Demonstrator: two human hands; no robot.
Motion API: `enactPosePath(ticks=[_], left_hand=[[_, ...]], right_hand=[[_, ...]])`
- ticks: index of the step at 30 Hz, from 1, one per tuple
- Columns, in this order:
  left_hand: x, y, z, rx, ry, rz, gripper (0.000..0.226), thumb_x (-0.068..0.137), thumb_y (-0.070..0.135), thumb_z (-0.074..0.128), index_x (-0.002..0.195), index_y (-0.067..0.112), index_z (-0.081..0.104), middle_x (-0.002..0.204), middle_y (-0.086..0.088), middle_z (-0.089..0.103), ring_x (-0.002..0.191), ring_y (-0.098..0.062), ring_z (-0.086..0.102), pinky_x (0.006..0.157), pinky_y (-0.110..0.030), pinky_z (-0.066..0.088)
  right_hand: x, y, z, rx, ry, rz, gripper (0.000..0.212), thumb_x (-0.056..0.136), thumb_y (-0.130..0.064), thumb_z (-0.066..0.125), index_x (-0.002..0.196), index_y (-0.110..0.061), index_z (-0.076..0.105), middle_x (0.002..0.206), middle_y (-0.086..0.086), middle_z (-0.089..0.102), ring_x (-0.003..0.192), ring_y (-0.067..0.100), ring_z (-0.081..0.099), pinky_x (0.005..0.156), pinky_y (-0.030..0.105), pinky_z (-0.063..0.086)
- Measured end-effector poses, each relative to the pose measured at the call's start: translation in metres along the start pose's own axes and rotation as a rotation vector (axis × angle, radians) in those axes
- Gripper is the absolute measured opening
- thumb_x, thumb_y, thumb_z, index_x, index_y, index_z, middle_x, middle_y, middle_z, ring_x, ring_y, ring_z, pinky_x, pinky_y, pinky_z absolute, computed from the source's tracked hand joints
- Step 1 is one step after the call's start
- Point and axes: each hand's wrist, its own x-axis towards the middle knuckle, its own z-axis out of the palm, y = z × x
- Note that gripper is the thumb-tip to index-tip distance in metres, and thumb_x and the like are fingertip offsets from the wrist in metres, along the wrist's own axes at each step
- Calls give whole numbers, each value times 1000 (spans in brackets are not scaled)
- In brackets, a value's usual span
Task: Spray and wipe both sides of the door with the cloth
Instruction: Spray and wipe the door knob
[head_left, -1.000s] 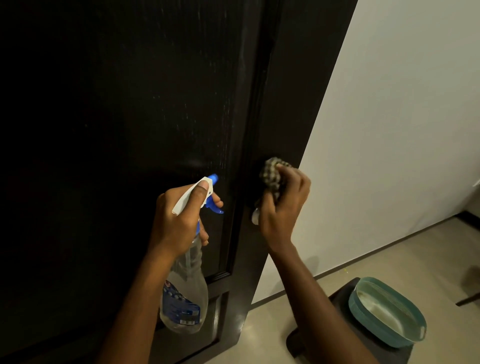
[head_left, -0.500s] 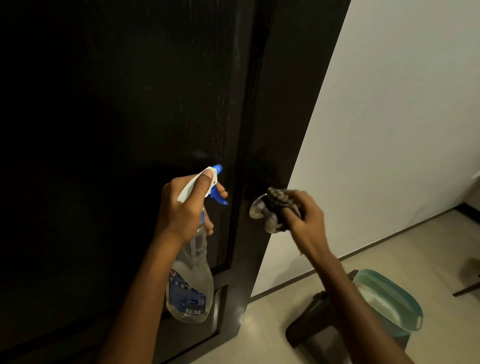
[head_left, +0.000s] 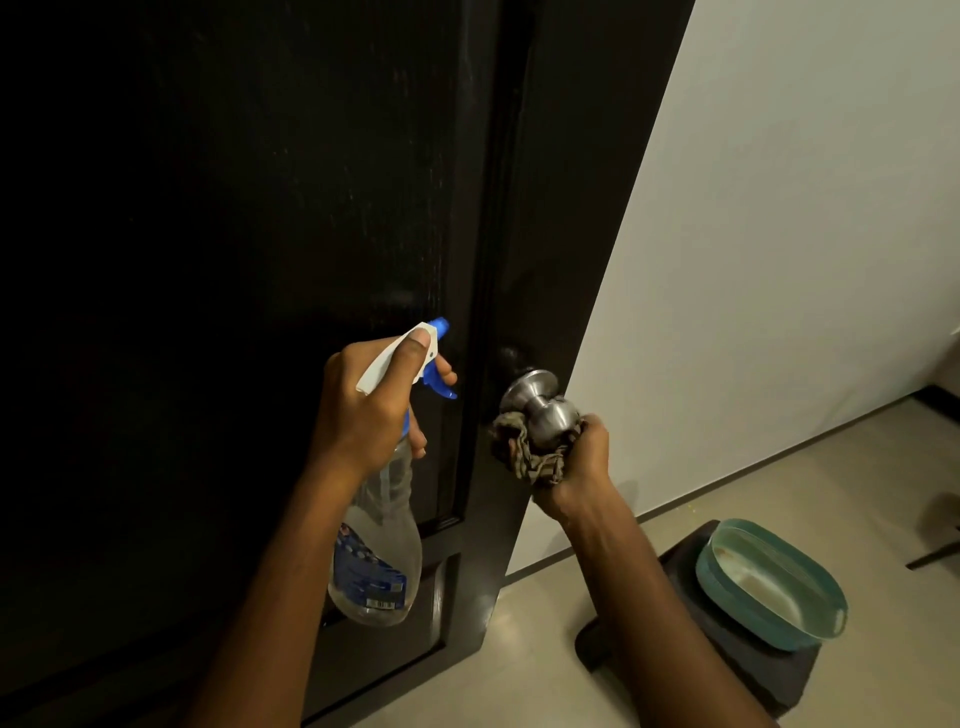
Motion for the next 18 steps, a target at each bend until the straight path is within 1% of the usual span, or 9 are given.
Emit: enactPosePath(ticks=[2,4,5,7,8,10,13,15,18], left_hand=[[1,-1,0,-1,-6,8,48,96,44,36,83,12,69,88,-3,76,35,-28,59,44,-34,52],[1,-1,0,-5,-4,11,50,97,43,36,84,9,70,88,-3,76,35,-29,59,43,-32,51],[1,-2,-1,-11,-2,11,49,97,43,36,84,10,70,88,-3,76,35,-30,59,42,-32,50],[1,-1,0,-17,1,7,47,96,44,36,82,14,69,87,-2,76,35,-30,58,42,-33,51],[1,-1,0,-14,5,3,46,96,44,36,81,16,69,87,-2,76,35,-30,58,42,-34,51],[0,-1,1,-6,13,1,44,96,44,37,80,18,68,85,0,75,35,-29,58,42,-35,51],[1,0,1,-15,8,5,43,96,43,38,80,17,69,84,2,76,35,-28,58,42,-35,51],[1,1,2,-19,9,7,44,96,43,38,81,16,69,84,1,75,34,-27,58,42,-33,51],[1,3,2,-45,14,-2,42,95,43,38,80,18,68,86,-1,75,34,-28,57,41,-31,51]], right_hand=[[-3,-3,0,171,-36,156,45,97,-28,29,118,-3,60,87,16,62,68,27,64,52,34,57],[-4,7,4,138,8,18,43,97,-31,36,119,-5,63,88,18,66,65,29,66,57,37,57],[-5,13,3,18,59,-171,39,96,-32,43,118,-10,65,92,16,69,70,29,68,62,38,58],[-2,19,-3,-440,205,-742,36,93,-36,48,117,-16,66,109,8,68,94,25,68,80,40,60],[1,17,-10,-715,185,-1033,39,92,-37,49,119,-14,65,116,6,64,105,23,63,89,36,57],[8,3,-22,-1268,-17,-1449,42,88,-37,56,120,-11,66,123,7,59,117,24,55,95,33,51],[13,-13,-31,-1998,-270,-1866,35,85,-41,62,108,-17,74,121,9,65,121,32,55,91,46,46],[14,-18,-29,-2135,-362,-2016,30,88,-41,60,100,-18,75,117,7,67,119,33,58,84,48,48],[19,-12,-25,-1899,-247,-1987,30,87,-40,59,97,-16,74,109,9,69,107,32,63,74,38,51]])
